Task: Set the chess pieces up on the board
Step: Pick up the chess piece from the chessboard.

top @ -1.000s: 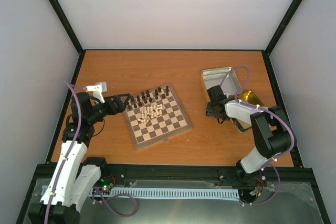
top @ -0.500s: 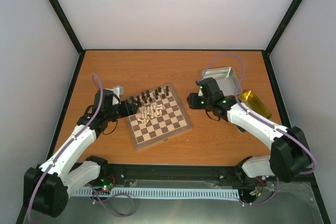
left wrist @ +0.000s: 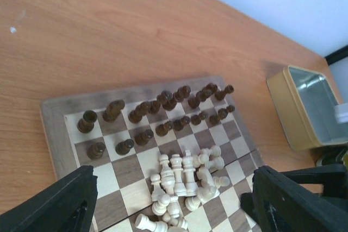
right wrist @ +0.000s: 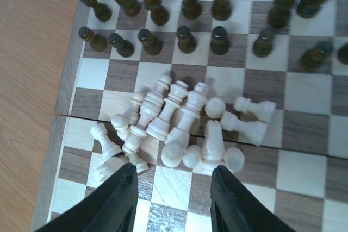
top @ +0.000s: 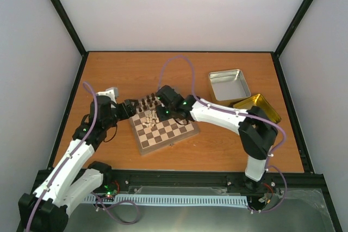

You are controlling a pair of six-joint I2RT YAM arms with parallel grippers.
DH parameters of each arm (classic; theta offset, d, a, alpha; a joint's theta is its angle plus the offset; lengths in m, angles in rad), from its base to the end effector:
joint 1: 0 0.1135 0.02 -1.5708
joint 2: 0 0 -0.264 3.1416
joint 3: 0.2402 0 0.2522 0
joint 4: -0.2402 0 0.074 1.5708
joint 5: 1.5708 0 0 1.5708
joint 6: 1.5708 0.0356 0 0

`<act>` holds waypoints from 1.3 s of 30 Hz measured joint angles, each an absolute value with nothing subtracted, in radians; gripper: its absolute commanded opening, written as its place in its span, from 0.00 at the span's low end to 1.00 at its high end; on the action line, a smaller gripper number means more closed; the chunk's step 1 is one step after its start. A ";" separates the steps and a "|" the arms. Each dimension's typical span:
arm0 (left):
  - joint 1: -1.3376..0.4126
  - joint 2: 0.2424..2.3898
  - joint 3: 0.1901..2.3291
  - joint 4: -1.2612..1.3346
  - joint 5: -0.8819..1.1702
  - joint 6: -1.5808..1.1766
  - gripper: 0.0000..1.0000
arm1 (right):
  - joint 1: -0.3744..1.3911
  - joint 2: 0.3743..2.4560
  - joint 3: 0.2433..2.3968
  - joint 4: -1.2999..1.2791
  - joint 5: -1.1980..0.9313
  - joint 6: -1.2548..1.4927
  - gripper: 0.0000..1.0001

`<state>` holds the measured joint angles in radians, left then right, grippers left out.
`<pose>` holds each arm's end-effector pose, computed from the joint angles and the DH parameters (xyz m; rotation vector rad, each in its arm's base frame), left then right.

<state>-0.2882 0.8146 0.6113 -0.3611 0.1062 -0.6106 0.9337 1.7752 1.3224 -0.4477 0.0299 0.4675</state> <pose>0.1747 -0.0557 0.2563 -0.2895 2.1810 -0.6312 0.2318 0.3114 0.2329 -0.5777 2.4910 0.5449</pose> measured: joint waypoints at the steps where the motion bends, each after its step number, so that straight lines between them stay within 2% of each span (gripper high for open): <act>1: -0.288 0.796 0.611 -0.362 0.093 -0.611 0.81 | 0.944 1.802 1.347 -0.461 0.039 0.475 0.34; 9: -0.288 0.750 0.611 -0.369 0.032 -0.608 0.83 | 0.953 1.900 1.429 -0.524 0.041 0.479 0.39; 22: -0.288 0.759 0.611 -0.378 0.021 -0.590 0.84 | 0.955 1.996 1.501 -0.574 -0.001 0.479 0.27; 31: -0.288 0.751 0.611 -0.393 0.007 -0.587 0.84 | 0.955 2.016 1.515 -0.573 -0.007 0.479 0.32; 37: -0.288 0.746 0.611 -0.405 0.002 -0.584 0.84 | 0.956 2.032 1.520 -0.572 0.013 0.473 0.24; 39: -0.288 0.746 0.611 -0.406 0.001 -0.583 0.84 | 0.956 2.032 1.527 -0.574 0.020 0.467 0.24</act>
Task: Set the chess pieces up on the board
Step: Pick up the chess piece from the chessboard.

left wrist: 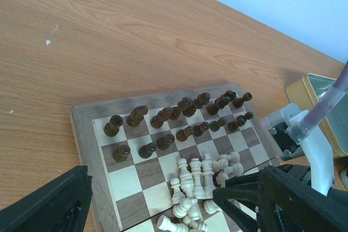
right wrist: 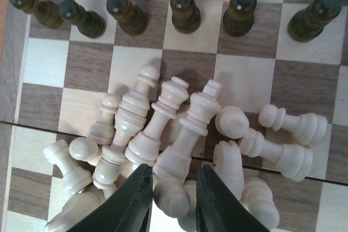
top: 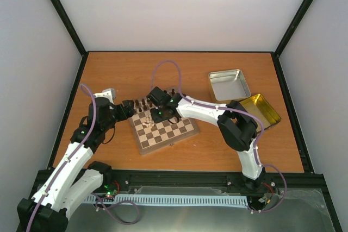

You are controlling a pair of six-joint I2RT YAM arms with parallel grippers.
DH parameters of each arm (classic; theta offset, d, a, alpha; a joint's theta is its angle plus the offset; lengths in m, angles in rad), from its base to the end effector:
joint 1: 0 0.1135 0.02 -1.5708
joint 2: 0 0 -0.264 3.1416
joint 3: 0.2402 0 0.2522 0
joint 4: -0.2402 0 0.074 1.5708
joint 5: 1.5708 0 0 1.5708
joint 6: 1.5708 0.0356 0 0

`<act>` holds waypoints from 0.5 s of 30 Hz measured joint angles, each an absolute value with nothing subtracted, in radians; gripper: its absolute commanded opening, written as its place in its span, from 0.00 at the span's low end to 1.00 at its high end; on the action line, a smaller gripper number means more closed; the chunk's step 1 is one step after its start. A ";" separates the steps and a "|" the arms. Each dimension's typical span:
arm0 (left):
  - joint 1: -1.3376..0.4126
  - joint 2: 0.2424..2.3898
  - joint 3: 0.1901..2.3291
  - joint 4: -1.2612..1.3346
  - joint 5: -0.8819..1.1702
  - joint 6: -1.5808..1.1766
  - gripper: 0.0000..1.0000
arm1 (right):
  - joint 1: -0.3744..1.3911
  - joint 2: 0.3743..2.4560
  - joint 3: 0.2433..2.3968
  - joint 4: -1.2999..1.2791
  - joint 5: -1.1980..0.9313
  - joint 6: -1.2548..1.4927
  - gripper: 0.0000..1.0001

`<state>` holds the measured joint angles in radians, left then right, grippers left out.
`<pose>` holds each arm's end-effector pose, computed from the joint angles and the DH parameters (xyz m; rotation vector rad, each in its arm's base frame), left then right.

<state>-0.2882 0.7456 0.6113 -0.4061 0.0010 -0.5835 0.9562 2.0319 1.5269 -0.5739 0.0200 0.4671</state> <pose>0.1638 -0.0486 0.2629 -0.3164 2.1317 -0.5161 0.2501 0.3531 0.1873 -0.6531 2.6453 0.4261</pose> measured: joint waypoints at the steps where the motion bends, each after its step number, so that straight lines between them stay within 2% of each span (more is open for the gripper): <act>1: -0.288 0.746 0.611 -0.407 0.000 -0.583 0.84 | 0.957 2.032 1.532 -0.575 0.025 0.466 0.27; 4: -0.288 0.746 0.611 -0.409 -0.001 -0.583 0.84 | 0.957 2.032 1.546 -0.577 0.042 0.459 0.32; 9: -0.288 0.746 0.611 -0.413 -0.001 -0.583 0.85 | 0.965 2.032 1.553 -0.580 0.056 0.443 0.21; 15: -0.288 0.746 0.611 -0.413 -0.001 -0.583 0.85 | 0.971 2.032 1.554 -0.581 0.050 0.437 0.27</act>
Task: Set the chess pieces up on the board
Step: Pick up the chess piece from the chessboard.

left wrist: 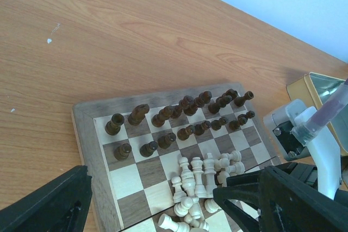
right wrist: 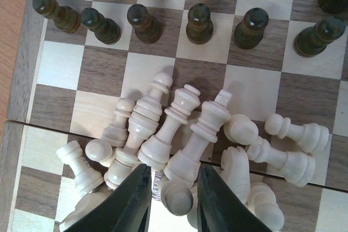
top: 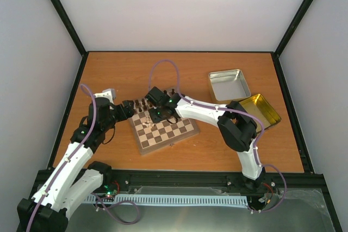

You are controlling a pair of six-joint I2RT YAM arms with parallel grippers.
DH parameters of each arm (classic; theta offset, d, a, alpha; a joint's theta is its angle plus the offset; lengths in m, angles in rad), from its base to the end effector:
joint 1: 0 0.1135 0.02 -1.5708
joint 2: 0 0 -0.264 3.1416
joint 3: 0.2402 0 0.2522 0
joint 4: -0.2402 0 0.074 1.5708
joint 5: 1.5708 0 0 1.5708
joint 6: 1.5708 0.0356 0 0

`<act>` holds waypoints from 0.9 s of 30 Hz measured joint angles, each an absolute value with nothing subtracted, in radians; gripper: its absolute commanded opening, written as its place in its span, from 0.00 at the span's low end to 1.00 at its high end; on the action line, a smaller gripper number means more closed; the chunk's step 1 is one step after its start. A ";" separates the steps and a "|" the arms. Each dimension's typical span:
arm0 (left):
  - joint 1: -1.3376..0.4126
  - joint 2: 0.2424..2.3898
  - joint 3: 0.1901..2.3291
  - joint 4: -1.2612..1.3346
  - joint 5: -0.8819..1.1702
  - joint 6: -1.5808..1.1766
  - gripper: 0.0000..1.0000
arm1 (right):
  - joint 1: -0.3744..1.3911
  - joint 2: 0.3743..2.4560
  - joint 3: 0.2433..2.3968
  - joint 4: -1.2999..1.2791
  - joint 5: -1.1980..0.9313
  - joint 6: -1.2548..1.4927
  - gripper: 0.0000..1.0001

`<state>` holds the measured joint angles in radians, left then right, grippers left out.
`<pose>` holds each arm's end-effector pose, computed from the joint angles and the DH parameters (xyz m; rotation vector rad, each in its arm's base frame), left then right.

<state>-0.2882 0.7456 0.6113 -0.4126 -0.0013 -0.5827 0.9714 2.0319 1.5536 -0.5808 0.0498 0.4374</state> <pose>0.1634 -0.0484 0.2623 -0.3178 2.1375 -0.5109 0.2475 0.3592 0.1949 -0.6932 2.6007 0.4048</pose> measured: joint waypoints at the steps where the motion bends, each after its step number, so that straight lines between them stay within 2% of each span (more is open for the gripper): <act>1: -0.288 0.746 0.611 -0.413 -0.002 -0.583 0.85 | 0.971 2.032 1.554 -0.581 0.049 0.437 0.27; 9: -0.288 0.742 0.611 -0.414 -0.007 -0.582 0.85 | 0.971 2.033 1.554 -0.588 0.041 0.433 0.12; 16: -0.288 0.731 0.611 -0.420 -0.019 -0.577 0.85 | 0.973 1.991 1.493 -0.529 0.010 0.429 0.11; 22: -0.288 0.725 0.611 -0.421 -0.028 -0.566 0.88 | 0.978 1.825 1.351 -0.442 -0.022 0.430 0.11; 27: -0.288 0.723 0.612 -0.421 -0.031 -0.564 0.89 | 0.978 1.677 1.225 -0.359 0.035 0.439 0.11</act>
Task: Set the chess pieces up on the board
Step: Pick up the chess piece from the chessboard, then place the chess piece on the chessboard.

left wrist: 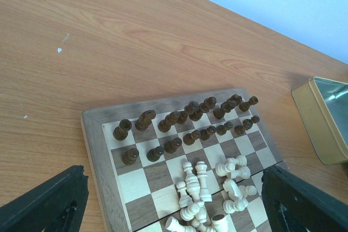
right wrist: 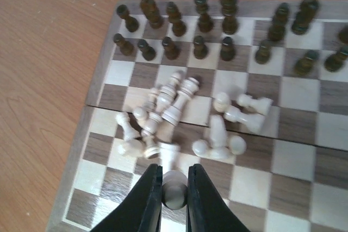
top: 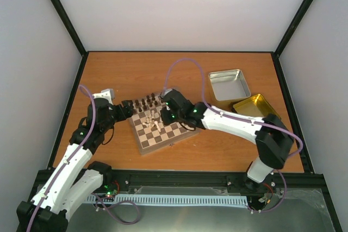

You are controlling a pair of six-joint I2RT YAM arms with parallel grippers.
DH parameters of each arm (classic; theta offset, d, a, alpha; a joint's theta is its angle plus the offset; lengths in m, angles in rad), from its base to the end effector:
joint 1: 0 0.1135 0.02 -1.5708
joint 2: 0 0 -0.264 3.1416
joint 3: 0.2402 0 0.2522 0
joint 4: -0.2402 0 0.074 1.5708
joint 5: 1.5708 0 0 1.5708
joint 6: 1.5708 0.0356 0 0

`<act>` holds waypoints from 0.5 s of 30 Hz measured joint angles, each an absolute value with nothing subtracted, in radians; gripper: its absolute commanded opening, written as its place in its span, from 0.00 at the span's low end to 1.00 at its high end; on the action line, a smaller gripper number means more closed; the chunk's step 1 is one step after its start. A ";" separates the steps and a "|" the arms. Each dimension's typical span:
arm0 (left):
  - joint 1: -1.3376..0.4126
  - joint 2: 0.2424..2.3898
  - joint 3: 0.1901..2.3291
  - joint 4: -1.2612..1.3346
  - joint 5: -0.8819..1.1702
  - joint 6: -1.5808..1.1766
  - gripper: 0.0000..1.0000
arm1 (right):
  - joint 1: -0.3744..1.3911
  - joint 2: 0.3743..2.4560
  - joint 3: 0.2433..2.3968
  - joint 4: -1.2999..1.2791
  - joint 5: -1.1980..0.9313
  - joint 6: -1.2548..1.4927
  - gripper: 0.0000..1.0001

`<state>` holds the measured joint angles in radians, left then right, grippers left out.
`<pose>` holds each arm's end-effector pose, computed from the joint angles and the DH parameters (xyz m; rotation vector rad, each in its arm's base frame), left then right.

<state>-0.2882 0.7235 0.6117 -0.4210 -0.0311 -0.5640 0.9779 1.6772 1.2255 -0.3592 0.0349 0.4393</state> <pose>0.1601 -0.0463 0.2649 -0.3130 2.1169 -0.4749 0.2078 0.3062 0.2436 -0.6417 2.3899 0.6103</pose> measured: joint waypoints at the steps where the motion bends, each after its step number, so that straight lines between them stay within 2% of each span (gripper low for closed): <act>1: -0.288 0.723 0.612 -0.421 -0.031 -0.564 0.89 | 0.978 1.651 1.196 -0.344 0.055 0.442 0.11; 7: -0.288 0.724 0.612 -0.420 -0.023 -0.562 0.92 | 0.970 1.559 1.045 -0.306 0.124 0.442 0.10; 11: -0.288 0.726 0.612 -0.419 -0.005 -0.556 1.00 | 0.969 1.554 1.007 -0.299 0.170 0.458 0.11; 15: -0.288 0.726 0.612 -0.419 -0.004 -0.553 1.00 | 0.969 1.508 0.897 -0.282 0.278 0.491 0.10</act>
